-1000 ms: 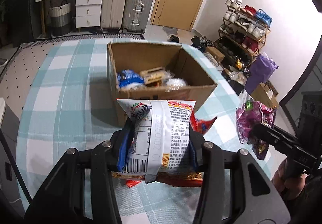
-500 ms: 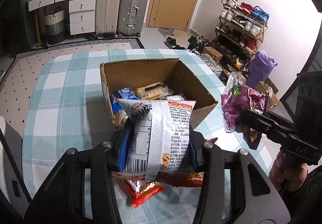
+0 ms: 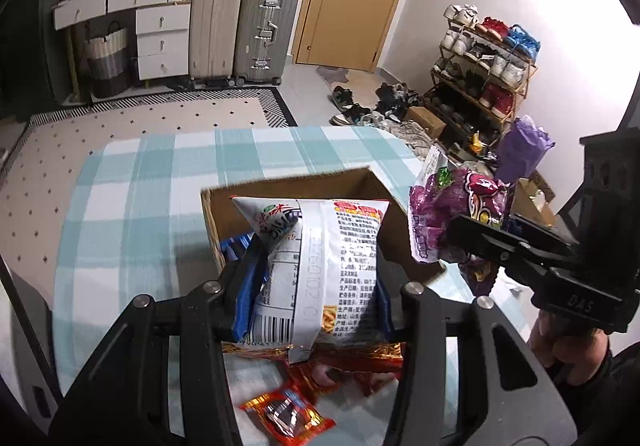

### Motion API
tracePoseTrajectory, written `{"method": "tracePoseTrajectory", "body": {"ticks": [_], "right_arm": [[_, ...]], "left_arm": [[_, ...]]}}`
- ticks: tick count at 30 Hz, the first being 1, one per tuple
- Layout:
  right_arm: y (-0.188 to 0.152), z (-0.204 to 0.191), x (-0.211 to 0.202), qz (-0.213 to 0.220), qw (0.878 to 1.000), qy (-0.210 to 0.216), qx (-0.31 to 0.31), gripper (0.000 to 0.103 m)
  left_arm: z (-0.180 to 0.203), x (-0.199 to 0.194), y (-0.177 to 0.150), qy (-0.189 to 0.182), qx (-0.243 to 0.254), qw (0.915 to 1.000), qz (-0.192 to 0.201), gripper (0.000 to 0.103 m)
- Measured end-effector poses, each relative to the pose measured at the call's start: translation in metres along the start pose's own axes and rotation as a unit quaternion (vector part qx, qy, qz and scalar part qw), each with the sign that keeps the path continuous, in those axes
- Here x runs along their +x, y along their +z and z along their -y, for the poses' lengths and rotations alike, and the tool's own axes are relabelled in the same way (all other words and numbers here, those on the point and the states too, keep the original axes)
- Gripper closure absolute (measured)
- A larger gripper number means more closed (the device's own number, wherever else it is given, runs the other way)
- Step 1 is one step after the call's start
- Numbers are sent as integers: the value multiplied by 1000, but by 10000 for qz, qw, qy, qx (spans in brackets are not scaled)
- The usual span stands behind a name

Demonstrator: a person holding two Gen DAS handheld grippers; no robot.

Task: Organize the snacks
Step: 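Carry the white bag and purple bag over the box with both grippers, then open both grippers to drop the two bags into the box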

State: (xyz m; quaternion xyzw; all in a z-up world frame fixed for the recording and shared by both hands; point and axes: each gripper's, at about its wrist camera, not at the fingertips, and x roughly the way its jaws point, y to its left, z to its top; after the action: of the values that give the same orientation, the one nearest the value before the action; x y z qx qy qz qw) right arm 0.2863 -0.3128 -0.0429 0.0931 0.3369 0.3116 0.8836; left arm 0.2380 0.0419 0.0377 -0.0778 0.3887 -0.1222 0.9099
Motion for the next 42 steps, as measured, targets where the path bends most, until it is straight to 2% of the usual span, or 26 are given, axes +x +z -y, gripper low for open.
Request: {"method": "tracePoseTrajectory", "body": {"ticks": [12,22,24,26,27,29,42], "right_arm": [[33,11,49,-208,9996,-181,-77,54],[26,25,78,-393,9985,-336,-178,53],[24,28,80,-378,9985,-346,-178,50],[23,31,81,-373,9983,-402,-205,32],[22,33,79,-316,9982,-451,-225,23],[21,33,72,-198,9981,-516,-280,22],[13,23,28,57,9981,-527,-324,22]], "left_arm": [[-8,47,49,-60,-73,9999,-100,59],[-25,95,43,-120,-242,9989,-374,59],[-30,103,42,-22,-373,9982,-470,55],[-37,107,40,27,-506,9975,-486,46],[-39,107,40,25,-534,9976,-446,38],[-42,102,38,110,-531,9979,-350,30],[-25,51,28,259,-333,9991,-57,29]]}}
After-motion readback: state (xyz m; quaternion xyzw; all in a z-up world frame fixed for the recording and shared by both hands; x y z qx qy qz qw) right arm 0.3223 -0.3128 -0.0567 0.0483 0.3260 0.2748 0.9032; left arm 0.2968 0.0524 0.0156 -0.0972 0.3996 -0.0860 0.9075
